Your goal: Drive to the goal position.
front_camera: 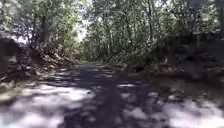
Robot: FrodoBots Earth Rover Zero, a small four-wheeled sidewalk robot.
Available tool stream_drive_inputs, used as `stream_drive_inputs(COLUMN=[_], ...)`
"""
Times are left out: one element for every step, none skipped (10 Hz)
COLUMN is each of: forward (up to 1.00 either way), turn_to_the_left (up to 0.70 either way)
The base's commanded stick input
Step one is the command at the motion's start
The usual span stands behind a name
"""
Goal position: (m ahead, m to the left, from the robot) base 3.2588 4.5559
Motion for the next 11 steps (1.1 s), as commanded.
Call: stream_drive_inputs(forward=[0.07,0.01,0.0,0.0,0.0,0.0,0.0,0.0,0.0,0.0,0.24], turn_to_the_left=[0.0,0.0,0.0,0.0,0.0,0.03,0.19,0.45,0.45,0.45,0.68])
